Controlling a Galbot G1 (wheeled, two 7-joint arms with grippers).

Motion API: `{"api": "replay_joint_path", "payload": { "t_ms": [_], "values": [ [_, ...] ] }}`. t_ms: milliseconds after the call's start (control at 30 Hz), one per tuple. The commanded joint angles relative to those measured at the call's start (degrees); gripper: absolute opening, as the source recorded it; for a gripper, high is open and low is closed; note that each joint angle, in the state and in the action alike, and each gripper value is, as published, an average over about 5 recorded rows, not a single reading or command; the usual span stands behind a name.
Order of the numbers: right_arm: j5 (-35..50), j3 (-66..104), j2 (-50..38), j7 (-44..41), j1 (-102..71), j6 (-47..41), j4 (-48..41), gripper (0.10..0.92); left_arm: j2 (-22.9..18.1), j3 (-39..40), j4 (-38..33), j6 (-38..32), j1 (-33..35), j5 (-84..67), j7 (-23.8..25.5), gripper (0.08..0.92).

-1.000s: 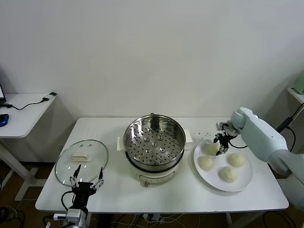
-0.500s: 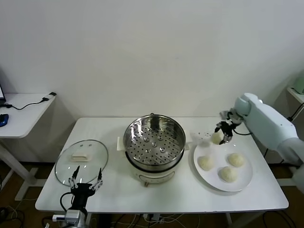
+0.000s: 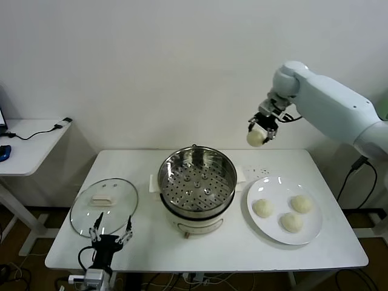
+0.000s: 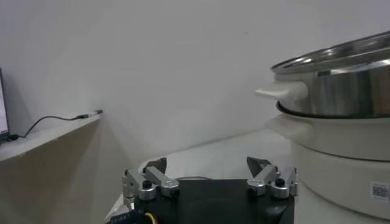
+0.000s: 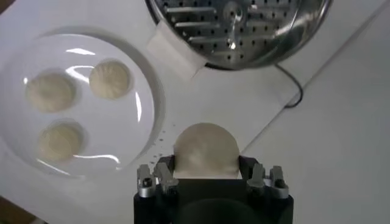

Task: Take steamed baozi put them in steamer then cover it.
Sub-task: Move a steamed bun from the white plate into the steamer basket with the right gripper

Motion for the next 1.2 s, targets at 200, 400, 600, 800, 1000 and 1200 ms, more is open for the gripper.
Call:
{"api": "replay_joint_path", "payload": {
  "t_ms": [200, 400, 600, 800, 1000, 1200],
  "values": [
    [-17.4, 1.2, 13.6, 5.1, -4.0, 13.7, 4.8, 0.679, 0.4, 0.1, -0.4, 0.1, 0.5, 0.4, 0.1, 0.823],
    [-23.0, 4.0, 16.3, 6.4, -10.9, 14.8, 1.1, 0.679, 0.0, 0.0, -0.5, 0.2, 0.7, 0.3, 0.1, 0.823],
    [-27.1, 6.7, 17.9, 7.0, -16.1, 15.4, -2.0, 0.679, -0.5, 0.0, -0.4, 0.4, 0.4, 0.4, 0.0, 0.823],
    [-26.0, 6.4, 17.5, 6.9, -17.8, 14.7, -3.0, 0.685, -0.4, -0.3, -0.3, 0.4, 0.4, 0.5, 0.0, 0.823],
    [-26.8, 6.6, 17.3, 7.1, -18.6, 14.9, -3.3, 0.687, -0.4, -0.2, 0.0, 0.5, 0.5, 1.0, -0.1, 0.823],
    [-28.0, 7.3, 16.9, 8.1, -18.4, 15.1, -3.4, 0.739, -0.5, -0.2, -0.2, 0.5, 0.6, 1.2, -0.2, 0.823]
  ]
}}
